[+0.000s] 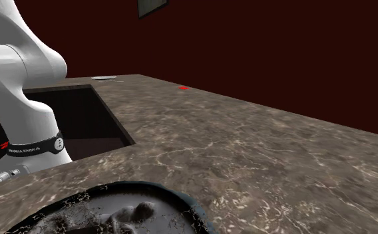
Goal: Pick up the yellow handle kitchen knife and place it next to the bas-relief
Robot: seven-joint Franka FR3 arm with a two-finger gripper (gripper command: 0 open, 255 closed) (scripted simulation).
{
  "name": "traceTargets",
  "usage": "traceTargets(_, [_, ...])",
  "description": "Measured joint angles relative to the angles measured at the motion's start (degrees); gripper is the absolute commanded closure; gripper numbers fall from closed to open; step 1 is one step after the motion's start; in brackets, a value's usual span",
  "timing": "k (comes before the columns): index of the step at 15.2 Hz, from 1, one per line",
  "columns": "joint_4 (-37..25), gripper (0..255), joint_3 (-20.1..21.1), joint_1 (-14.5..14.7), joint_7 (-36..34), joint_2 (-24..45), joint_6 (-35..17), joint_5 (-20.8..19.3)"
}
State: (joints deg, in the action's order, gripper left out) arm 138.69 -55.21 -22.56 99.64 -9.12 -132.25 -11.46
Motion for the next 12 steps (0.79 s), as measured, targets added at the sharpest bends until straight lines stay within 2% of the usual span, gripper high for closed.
traceTargets(2, [-0.48, 0, 0.39, -0.23, -0.48, -0.84, 1.05, -0.63])
traceTargets(6, [-3.07, 0, 3.08, -1.71, -3.18, -5.77, 7.49, -3.95])
traceTargets(12, [-3.68, 0, 3.48, -1.84, -3.45, -6.28, 8.60, -4.20])
